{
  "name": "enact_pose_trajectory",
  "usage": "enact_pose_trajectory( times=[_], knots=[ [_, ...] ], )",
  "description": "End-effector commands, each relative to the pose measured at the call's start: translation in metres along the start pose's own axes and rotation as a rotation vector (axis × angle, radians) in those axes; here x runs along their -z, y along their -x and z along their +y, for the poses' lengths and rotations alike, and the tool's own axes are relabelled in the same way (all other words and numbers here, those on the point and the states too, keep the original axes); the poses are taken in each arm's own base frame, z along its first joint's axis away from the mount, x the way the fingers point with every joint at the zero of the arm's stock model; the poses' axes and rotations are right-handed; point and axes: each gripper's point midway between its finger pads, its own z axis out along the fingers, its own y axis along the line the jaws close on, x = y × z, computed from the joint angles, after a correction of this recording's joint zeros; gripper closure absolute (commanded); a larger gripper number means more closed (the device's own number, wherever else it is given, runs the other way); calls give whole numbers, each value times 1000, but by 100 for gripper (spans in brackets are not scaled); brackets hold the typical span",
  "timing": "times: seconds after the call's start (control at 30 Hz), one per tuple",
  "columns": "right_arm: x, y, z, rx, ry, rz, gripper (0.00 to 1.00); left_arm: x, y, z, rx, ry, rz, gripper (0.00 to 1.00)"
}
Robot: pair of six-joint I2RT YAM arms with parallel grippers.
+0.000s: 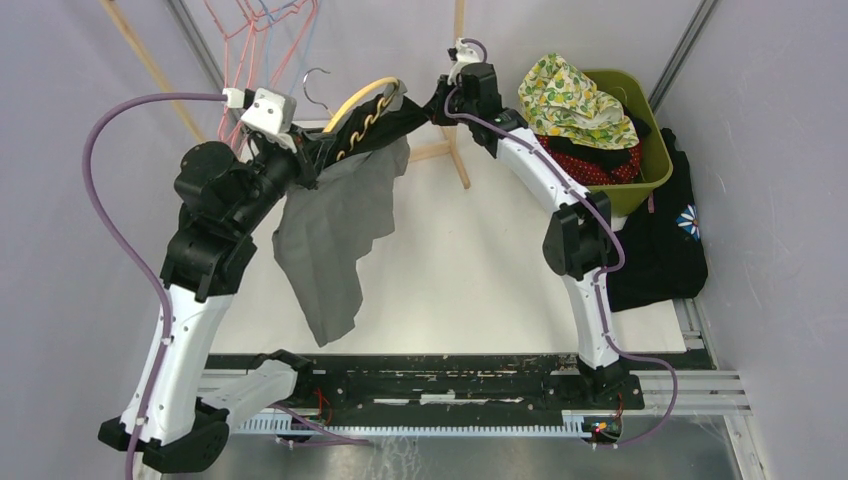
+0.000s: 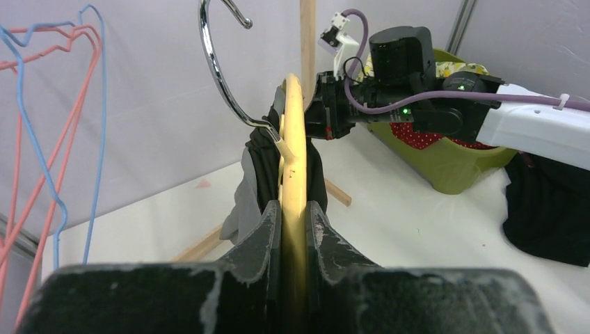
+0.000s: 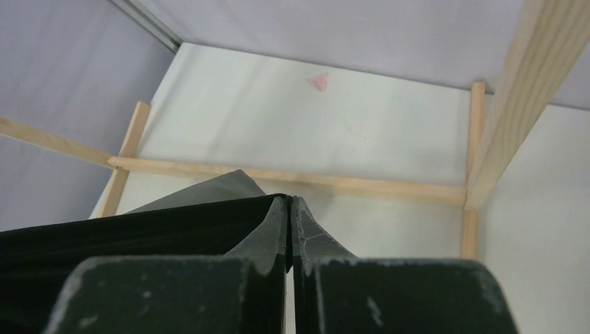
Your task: Remove the skirt from the hanger
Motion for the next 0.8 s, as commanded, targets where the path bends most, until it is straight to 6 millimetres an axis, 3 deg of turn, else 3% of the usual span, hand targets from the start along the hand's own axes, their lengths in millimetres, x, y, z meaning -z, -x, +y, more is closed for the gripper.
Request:
enact_pose_trajectory(
  times=[0.0,0.1,0.27,0.33,0.4,0.47,0.63,0.7,0.77],
  knots=[
    [-11,-36,-41,40,-160,58,99,36,134,-9,-16,-41,-449,97],
    [-8,-56,-6,-19,-81,97,99,23,138,-5,-21,-30,-483,97],
    [0,-122,56,-25,27,210,99,-15,160,-12,-52,-97,-529,97],
    [5,-143,67,-46,45,244,99,-18,170,-13,-57,-108,-559,97],
    [10,-148,64,-36,30,254,99,-20,167,-13,-60,-110,-553,97],
    [15,-131,55,31,-13,231,93,-23,155,-12,-53,-102,-528,97],
    [39,-51,36,154,-125,95,41,-20,123,-11,-39,-89,-454,97],
    [50,-24,30,165,-158,39,32,-17,114,-10,-38,-78,-432,97],
    [58,-3,25,165,-171,-5,31,-12,111,-10,-37,-74,-425,97]
  ],
)
